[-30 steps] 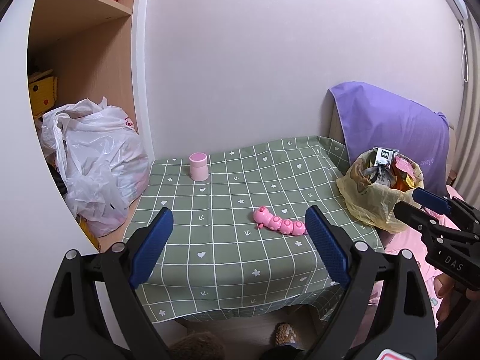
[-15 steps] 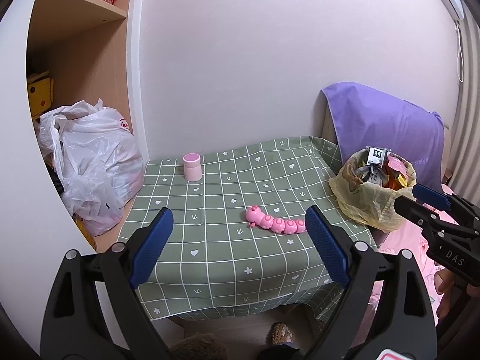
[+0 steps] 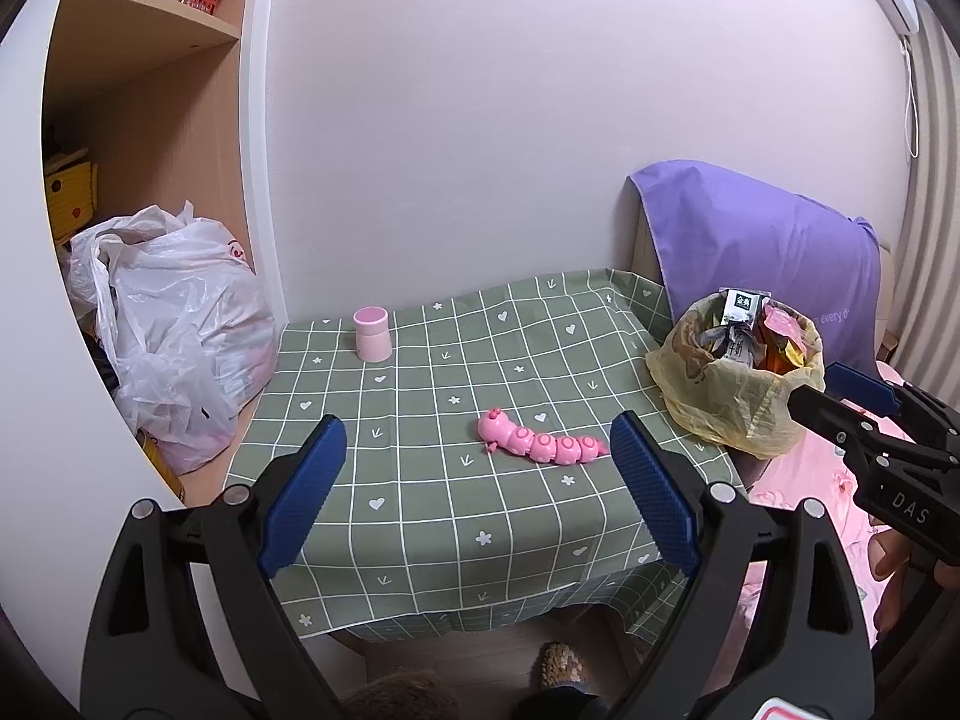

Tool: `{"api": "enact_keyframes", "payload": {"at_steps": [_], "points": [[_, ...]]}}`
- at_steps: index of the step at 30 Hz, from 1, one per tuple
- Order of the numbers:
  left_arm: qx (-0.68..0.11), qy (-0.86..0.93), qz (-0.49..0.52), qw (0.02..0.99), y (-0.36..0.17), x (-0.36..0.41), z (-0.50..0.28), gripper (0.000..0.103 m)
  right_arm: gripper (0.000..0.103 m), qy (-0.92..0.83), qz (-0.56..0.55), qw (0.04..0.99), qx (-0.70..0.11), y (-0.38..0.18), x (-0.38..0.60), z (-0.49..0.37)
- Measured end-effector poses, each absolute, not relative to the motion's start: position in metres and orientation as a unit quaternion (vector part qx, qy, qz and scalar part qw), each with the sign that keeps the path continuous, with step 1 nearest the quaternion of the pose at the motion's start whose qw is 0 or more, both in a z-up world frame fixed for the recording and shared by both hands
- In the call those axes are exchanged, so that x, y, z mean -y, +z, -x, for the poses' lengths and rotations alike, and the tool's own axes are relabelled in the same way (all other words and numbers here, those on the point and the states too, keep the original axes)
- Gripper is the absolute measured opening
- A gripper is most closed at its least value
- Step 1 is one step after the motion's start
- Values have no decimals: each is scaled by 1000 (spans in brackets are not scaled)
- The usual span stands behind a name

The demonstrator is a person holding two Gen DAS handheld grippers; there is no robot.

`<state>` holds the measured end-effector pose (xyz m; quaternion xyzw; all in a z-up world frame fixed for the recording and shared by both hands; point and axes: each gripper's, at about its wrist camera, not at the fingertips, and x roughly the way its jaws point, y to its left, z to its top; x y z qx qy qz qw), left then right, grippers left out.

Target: Collect trash

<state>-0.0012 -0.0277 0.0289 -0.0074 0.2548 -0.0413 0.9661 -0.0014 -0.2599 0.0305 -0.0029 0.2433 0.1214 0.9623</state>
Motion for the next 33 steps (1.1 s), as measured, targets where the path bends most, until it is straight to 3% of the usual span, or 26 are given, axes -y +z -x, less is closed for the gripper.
{"api": "enact_keyframes", "payload": {"at_steps": [24, 29, 33], "points": [[-274, -41, 8, 961, 16, 24, -20, 85, 56, 124, 23, 957, -263, 19, 257, -11], [-321, -23, 31, 946, -9, 12, -66, 85, 56, 165, 40, 948, -270, 15, 254, -57], [-393, 29, 117, 912, -65, -45, -158, 85, 56, 240, 90, 914, -316, -8, 229, -141]]}}
